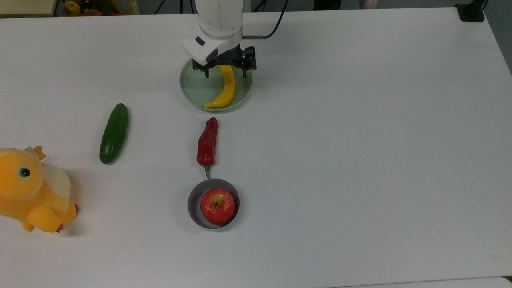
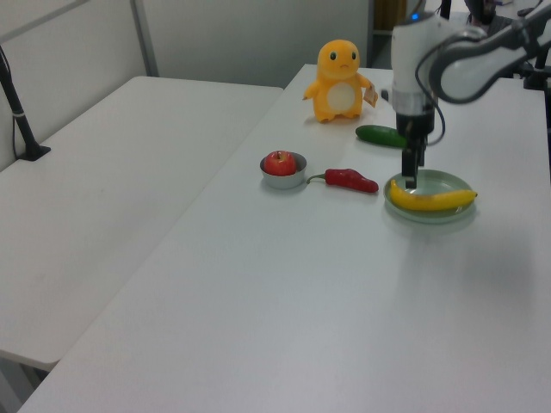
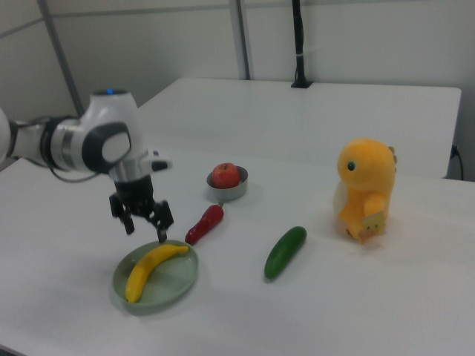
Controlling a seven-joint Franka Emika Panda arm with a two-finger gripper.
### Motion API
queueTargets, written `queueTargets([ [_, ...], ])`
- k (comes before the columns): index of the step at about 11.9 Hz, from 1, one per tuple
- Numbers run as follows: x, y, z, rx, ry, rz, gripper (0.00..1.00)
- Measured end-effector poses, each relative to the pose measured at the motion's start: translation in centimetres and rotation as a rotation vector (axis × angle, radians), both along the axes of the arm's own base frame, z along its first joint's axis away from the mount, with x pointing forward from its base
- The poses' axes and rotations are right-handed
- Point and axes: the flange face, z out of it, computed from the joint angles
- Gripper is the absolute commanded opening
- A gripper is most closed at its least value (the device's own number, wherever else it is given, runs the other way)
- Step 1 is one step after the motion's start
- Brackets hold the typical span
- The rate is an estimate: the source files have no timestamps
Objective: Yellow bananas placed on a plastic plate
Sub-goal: 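Open the gripper, release the banana, and raise the gripper away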
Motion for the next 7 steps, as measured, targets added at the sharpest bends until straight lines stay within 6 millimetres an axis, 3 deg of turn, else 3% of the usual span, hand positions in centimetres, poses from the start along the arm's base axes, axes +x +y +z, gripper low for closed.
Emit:
queueTargets([
  [2,1.4,0.1,7.5,0.007,-0.017,-0.016,1.00],
  [4,1.3,0.1,14.9,0.030,-0.021,-0.032,1.00],
  [7,-0.5,-0.8,22.7,0.080,-0.039,-0.062,1.00],
])
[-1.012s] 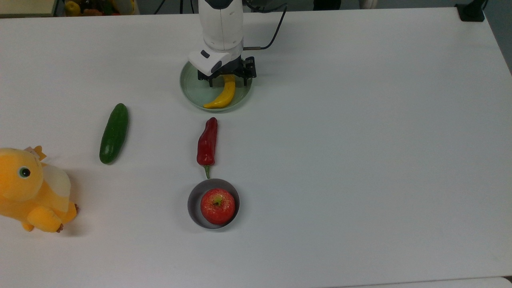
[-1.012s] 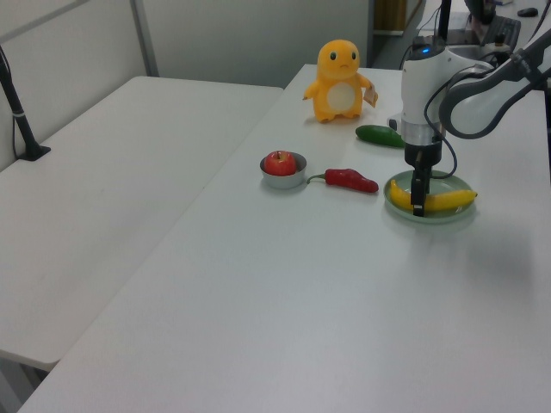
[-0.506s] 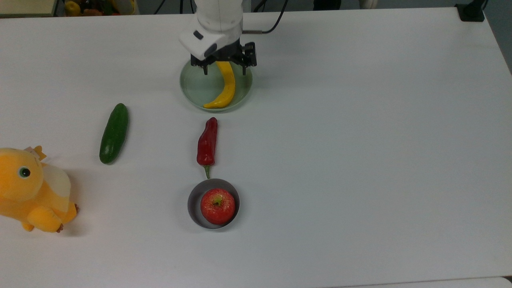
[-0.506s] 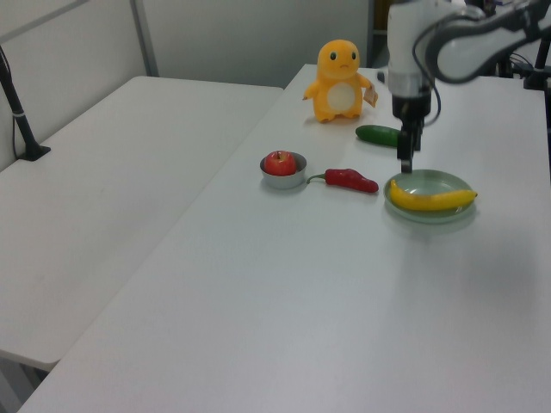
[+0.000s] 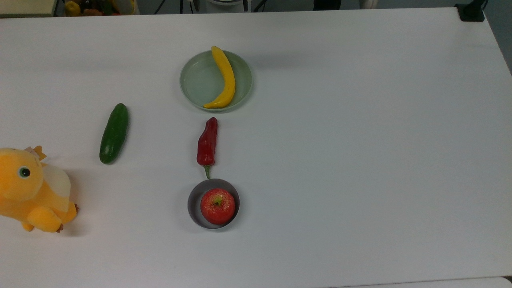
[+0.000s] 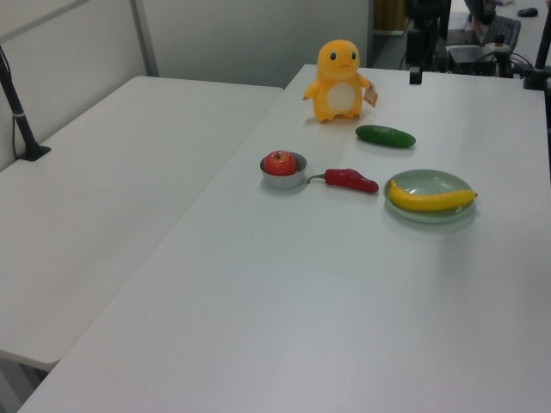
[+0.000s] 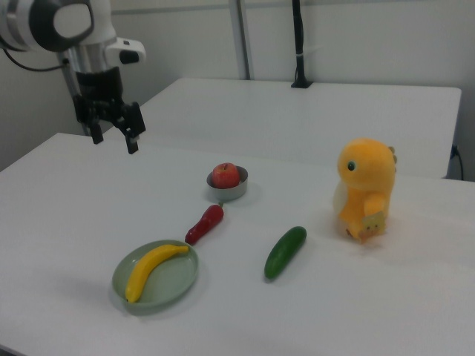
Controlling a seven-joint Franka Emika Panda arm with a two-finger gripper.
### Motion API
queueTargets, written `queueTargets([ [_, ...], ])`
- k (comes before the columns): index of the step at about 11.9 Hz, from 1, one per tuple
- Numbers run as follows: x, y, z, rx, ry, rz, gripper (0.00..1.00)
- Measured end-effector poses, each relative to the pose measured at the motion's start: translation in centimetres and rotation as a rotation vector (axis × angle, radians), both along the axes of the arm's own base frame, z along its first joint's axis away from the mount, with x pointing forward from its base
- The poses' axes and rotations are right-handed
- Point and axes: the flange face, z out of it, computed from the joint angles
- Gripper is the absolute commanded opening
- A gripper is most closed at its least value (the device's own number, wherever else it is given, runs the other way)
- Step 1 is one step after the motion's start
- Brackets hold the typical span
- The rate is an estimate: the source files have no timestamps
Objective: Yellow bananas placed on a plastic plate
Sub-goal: 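Open the gripper, release the banana, and raise the gripper away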
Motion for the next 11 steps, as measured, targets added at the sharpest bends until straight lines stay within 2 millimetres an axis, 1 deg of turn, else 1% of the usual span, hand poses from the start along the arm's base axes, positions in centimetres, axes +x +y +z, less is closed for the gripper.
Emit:
queueTargets([
  [1,-0.8,0.0,1.4,0.004,-0.014,-0.001,1.00],
  [2,-1.5,0.3,2.3,0.004,-0.027,0.006,1.00],
  [4,-1.8,0.5,2.4,0.014,-0.032,0.032,1.00],
  [6,-0.7,-0.1,2.4,0.028,-0.100,0.034,1.00],
  [8,0.5,-0.7,1.8,0.029,-0.149,0.055,1.00],
  [11,0.8,-2.1,1.7,0.028,-0.152,0.051,1.00],
])
